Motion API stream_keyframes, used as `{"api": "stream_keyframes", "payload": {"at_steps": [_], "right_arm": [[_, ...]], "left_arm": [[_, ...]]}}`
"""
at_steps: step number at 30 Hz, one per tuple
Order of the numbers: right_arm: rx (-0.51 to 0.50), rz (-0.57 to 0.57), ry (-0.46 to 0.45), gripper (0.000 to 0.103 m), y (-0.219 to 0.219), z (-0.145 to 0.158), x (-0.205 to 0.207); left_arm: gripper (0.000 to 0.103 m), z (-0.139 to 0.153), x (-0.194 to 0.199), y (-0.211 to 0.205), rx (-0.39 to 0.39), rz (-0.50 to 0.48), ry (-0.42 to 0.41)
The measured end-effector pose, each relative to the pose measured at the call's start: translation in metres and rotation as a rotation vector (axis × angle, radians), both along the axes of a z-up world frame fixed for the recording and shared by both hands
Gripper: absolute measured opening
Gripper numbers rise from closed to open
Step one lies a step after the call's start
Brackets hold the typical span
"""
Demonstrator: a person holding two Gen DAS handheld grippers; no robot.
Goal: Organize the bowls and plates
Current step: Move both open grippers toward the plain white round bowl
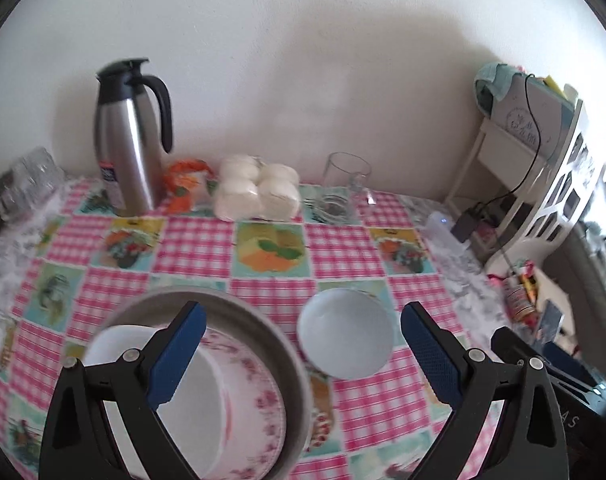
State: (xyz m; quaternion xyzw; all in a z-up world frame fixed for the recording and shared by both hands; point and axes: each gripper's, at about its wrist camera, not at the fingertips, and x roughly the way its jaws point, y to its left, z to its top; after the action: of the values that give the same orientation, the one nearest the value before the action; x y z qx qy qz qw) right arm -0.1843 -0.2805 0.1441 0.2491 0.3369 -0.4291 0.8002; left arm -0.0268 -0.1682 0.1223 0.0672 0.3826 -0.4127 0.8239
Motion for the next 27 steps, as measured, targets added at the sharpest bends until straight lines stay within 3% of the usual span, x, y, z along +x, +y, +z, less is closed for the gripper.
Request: {"api": "stream_keyframes", "payload": {"at_steps": [14,27], "right_arm": [[0.125,-0.09,-0.011,0.103,-0.044,-0.034,-0.011],[0.214,-0.044,0.043,0.103,-0.063,-0.083,0.024]], "left_arm": [[0.102,-0.012,0.005,-0.028,-0.052,-0.039,0.058],[0.102,-0.043,0.018,-0.058,0.084,-0.038,0.079]]}}
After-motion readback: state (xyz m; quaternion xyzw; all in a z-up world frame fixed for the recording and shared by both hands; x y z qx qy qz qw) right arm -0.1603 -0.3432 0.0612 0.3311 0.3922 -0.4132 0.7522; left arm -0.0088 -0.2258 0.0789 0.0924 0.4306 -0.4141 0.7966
